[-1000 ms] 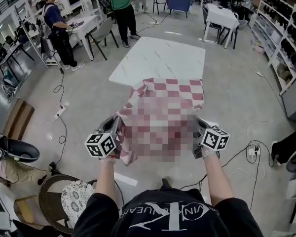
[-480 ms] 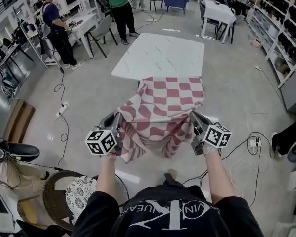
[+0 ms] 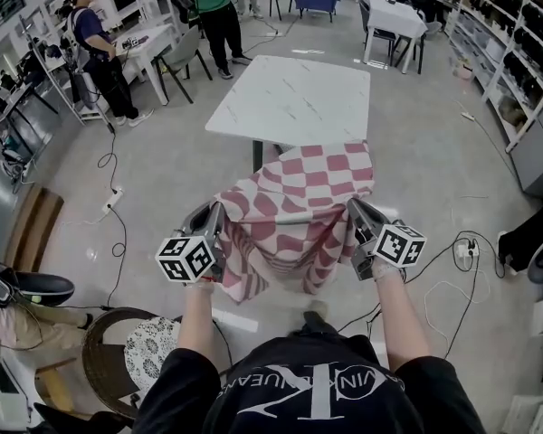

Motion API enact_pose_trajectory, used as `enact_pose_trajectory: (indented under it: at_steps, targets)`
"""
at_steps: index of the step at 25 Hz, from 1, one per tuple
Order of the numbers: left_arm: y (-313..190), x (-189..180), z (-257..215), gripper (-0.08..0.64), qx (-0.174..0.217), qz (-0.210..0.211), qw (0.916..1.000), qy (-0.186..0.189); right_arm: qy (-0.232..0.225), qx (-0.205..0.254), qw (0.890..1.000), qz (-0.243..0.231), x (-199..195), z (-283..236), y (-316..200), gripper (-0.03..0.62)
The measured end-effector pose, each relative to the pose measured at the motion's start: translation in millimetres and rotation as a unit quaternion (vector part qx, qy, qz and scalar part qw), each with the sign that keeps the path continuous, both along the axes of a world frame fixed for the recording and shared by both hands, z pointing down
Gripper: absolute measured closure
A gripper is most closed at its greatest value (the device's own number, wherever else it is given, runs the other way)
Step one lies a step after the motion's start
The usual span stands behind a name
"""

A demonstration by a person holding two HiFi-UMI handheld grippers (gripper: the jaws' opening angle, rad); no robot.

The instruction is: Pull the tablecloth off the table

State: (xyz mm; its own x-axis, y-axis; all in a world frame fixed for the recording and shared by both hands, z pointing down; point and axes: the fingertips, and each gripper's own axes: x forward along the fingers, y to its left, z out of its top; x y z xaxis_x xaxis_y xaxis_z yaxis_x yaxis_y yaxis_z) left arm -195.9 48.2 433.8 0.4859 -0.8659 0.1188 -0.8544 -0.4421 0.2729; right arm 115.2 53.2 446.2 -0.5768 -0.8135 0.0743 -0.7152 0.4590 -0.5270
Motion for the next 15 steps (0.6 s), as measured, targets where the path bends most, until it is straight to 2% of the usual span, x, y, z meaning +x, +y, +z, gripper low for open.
enact_pose_trajectory:
  at_steps: [9, 15]
  targets:
    - [12.1, 2.6, -6.1, 0.549, 0.010, 0.006, 0.9999, 0.010, -0.016, 0.001, 1.000, 0.003, 3.5, 0.4, 16.1, 0.584]
    - [29.9, -6.8, -1.8, 0.549, 0.014, 0.010, 0.9997, 0.019, -0.017, -0.002, 1.000, 0.006, -8.7, 4.8, 37.3, 0.584]
